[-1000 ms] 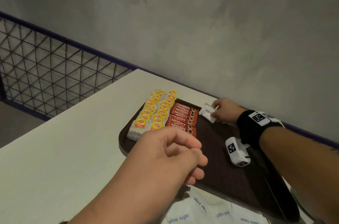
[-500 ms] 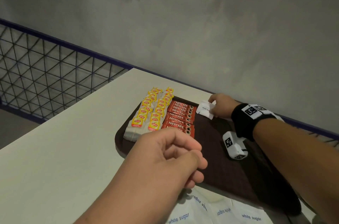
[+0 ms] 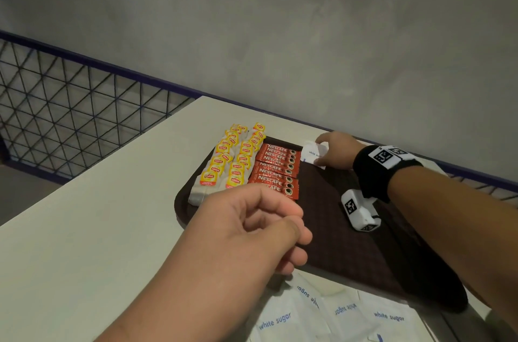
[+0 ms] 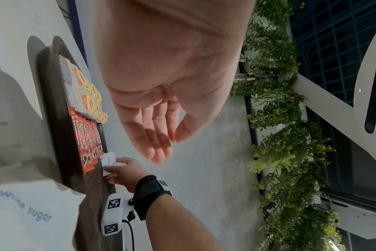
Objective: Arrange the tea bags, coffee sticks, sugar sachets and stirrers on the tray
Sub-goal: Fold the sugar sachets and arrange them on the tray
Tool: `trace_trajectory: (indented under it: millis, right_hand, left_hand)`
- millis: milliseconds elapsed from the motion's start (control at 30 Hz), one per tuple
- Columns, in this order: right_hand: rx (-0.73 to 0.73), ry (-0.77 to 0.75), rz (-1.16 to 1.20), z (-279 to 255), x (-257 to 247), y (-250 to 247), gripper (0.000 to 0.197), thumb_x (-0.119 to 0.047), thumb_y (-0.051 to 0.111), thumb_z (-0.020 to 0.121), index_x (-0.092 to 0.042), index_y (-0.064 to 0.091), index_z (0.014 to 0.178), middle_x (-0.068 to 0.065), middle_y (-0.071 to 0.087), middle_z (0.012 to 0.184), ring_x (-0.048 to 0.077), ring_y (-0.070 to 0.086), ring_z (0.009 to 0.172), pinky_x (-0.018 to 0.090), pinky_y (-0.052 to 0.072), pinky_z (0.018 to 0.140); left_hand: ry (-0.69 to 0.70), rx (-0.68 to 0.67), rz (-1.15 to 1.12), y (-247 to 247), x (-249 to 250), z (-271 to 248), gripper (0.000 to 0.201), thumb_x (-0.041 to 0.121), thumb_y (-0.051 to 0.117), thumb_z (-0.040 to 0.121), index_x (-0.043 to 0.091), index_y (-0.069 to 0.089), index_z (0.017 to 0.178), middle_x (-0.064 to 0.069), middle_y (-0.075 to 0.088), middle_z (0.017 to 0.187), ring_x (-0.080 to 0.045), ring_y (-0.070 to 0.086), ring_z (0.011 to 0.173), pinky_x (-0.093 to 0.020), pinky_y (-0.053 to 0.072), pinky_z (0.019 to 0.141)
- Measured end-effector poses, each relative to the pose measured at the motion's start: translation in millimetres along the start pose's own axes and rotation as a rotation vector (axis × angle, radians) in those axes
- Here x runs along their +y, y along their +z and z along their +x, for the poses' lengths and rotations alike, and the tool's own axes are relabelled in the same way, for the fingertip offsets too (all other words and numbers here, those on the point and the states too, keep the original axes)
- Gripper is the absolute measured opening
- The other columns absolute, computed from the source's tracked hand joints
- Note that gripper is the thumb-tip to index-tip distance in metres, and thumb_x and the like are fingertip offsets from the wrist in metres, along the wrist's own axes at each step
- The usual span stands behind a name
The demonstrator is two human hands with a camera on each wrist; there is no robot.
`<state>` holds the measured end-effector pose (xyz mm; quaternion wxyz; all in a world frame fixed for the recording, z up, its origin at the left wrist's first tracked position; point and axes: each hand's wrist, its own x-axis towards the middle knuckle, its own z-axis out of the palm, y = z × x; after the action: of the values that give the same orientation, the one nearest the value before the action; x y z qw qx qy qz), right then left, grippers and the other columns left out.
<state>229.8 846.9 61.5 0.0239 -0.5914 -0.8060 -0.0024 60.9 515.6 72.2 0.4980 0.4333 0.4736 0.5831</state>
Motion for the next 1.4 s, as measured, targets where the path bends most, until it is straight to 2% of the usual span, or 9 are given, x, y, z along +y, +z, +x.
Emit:
trace_trajectory:
  millis: [233,367,500,700,867,1000,1133,1200,1400]
  right_hand:
    - [0.018,-0.087,0.024,-62.3,-16.0,-50.3,0.050,-0.041,0.072,0.091,-0.017,0.059,0.133,0.008,0.065,0.127,0.027,0.061,0.110,0.033,0.048,0.089]
    - [-0.252,-0.344,0.145,-164.6,-48.9,-81.0,0.013,-0.033,0.076,0.089,-0.028,0.072,0.100,0.000,0.075,0.086,0.019,0.070,0.077,0.032,0.055,0.071]
    - [-0.533,-0.484,-0.008,-244.8,-67.5,-76.1,0.027,-0.037,0.082,0.083,-0.032,0.068,0.106,-0.009,0.070,0.093,0.009,0.065,0.077,0.023,0.054,0.070]
    - [-0.466,-0.394,-0.246,-284.2,-56.1,-35.2,0.013,-0.026,0.073,0.082,-0.021,0.063,0.088,0.000,0.066,0.084,0.017,0.059,0.071,0.042,0.056,0.069]
    - [-0.425,-0.352,-0.174,-295.2,-55.6,-37.4,0.011,-0.028,0.072,0.087,-0.021,0.064,0.084,-0.001,0.065,0.080,0.021,0.062,0.071,0.041,0.056,0.066]
    - [-0.410,-0.305,-0.021,-300.8,-52.0,-42.4,0.017,-0.012,0.055,0.090,-0.025,0.064,0.083,-0.004,0.064,0.080,0.018,0.062,0.074,0.038,0.055,0.070]
    - [-0.360,-0.218,0.162,-308.7,-48.3,-40.8,0.040,-0.009,0.055,0.092,-0.032,0.061,0.125,-0.009,0.066,0.106,0.013,0.067,0.088,0.035,0.061,0.080]
    - [-0.305,-0.145,0.366,-312.3,-44.3,-45.4,0.043,-0.008,0.060,0.092,-0.036,0.059,0.124,-0.008,0.064,0.113,0.016,0.070,0.090,0.037,0.063,0.078]
    - [-0.094,0.034,1.215,-332.3,-57.4,-47.4,0.032,0.011,0.056,0.082,-0.012,0.065,0.103,0.016,0.066,0.075,0.023,0.056,0.062,0.038,0.047,0.060]
  left_hand:
    - [0.084,0.046,0.157,-8.3,4.8,0.5,0.008,0.003,0.071,0.086,0.009,0.074,0.082,-0.015,0.077,0.078,-0.027,0.074,0.068,-0.029,0.061,0.062]
    - [0.093,-0.018,0.374,-18.4,11.6,-2.7,0.005,0.011,0.074,0.088,0.014,0.074,0.085,-0.012,0.076,0.078,-0.015,0.070,0.059,-0.025,0.053,0.055]
    - [0.063,-0.092,0.591,-26.1,9.0,-3.0,0.007,0.025,0.078,0.087,0.019,0.075,0.084,-0.006,0.076,0.075,-0.012,0.068,0.062,-0.032,0.050,0.063]
    - [-0.128,-0.469,1.058,-19.1,4.2,-14.1,0.032,0.054,0.082,0.077,0.036,0.073,0.101,0.014,0.070,0.086,-0.003,0.066,0.077,-0.026,0.050,0.071]
    - [-0.144,-0.496,1.210,-18.8,1.6,-16.5,0.052,0.061,0.086,0.068,0.040,0.065,0.111,0.015,0.064,0.092,-0.004,0.061,0.080,-0.026,0.046,0.070]
    - [-0.189,-0.476,1.267,-15.2,1.7,-18.5,0.050,0.059,0.089,0.065,0.035,0.064,0.101,0.014,0.065,0.094,-0.008,0.062,0.084,-0.029,0.052,0.072]
    - [-0.186,-0.437,1.331,-12.3,2.8,-21.9,0.046,0.057,0.089,0.066,0.029,0.065,0.094,0.009,0.069,0.094,-0.012,0.066,0.087,-0.031,0.058,0.079]
    - [-0.177,-0.425,1.357,-11.9,1.8,-22.8,0.043,0.054,0.089,0.067,0.028,0.065,0.092,0.009,0.070,0.094,-0.012,0.066,0.086,-0.031,0.057,0.076]
    - [-0.158,-0.411,1.367,-7.8,-1.2,-23.2,0.027,0.045,0.082,0.075,0.027,0.066,0.087,0.007,0.070,0.089,-0.012,0.067,0.082,-0.025,0.049,0.063]
